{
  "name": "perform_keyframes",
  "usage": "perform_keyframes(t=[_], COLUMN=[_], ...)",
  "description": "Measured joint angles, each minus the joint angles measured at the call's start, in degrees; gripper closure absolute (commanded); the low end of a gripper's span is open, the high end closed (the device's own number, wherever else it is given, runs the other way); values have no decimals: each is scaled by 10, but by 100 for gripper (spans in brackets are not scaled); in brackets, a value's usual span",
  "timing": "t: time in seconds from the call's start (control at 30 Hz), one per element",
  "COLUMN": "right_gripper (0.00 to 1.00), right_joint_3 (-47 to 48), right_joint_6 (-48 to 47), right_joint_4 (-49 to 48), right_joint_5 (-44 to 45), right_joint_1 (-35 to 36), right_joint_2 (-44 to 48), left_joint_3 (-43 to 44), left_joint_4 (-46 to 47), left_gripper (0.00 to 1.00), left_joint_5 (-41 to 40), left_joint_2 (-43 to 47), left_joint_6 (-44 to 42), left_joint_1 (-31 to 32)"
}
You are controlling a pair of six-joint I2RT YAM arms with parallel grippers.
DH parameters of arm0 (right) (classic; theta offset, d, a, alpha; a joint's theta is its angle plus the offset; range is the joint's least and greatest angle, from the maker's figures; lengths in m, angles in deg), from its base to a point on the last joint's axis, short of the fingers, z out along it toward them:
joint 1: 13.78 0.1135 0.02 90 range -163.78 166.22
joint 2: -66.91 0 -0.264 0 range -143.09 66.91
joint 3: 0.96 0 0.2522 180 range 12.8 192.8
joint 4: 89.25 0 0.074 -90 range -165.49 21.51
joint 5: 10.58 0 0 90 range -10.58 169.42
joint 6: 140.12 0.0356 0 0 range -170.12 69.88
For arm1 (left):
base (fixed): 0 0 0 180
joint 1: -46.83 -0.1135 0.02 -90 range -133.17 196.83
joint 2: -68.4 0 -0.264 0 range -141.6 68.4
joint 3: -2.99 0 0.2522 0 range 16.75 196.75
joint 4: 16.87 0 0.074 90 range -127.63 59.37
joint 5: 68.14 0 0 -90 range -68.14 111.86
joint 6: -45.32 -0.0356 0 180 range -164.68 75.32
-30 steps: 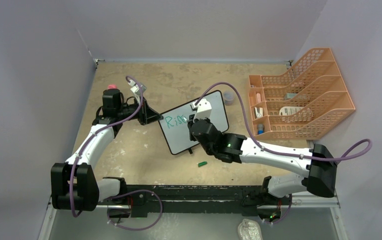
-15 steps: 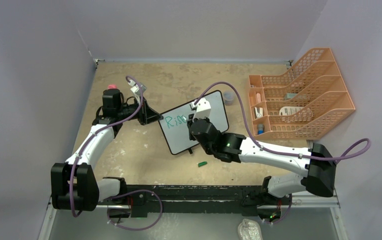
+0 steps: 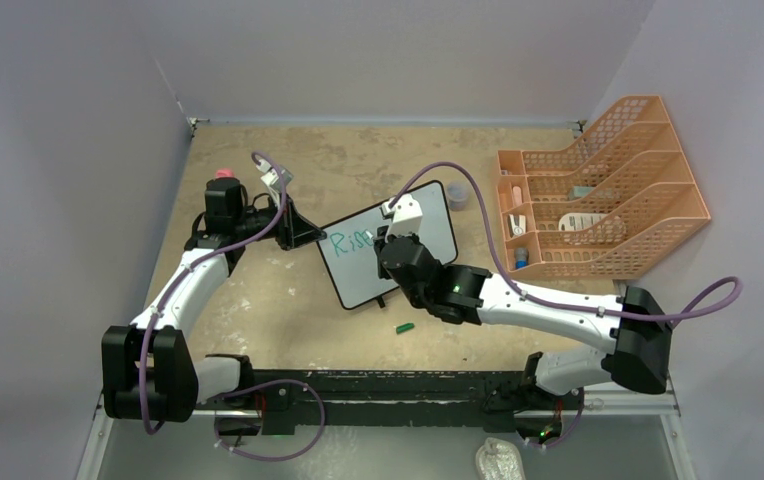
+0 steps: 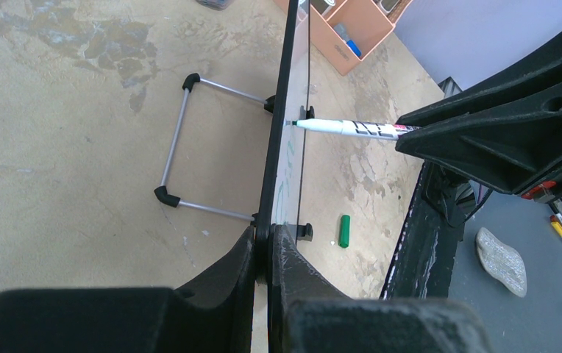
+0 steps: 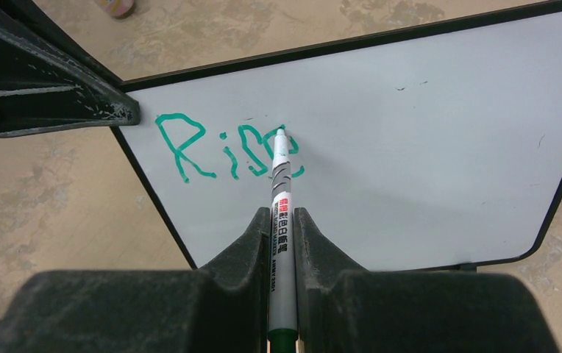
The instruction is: Write a sentence on the whiteboard
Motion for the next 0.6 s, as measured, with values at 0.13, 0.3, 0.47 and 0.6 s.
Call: perform_keyframes(t=[0.13,0.3,0.47,0.6], right_gripper=[100,100,100,100], right_joint_3=[0,0,2,2], right_joint_6=[2,2,2,6], right_joint_4=[1,0,1,1], right_joint_5=[2,3,4,5], right_joint_1=[-3,-5,-5,-5], right_joint_2=[-2,-4,-5,-5], left_joint_3=[0,0,0,0], left_joint_4=[0,0,0,0], left_gripper=[100,100,100,100], left_joint_5=[0,-1,-2,-2], left_joint_2=[0,0,0,0], left_joint_6=[0,-2,-2,-2], left_joint_1=[0,0,0,0])
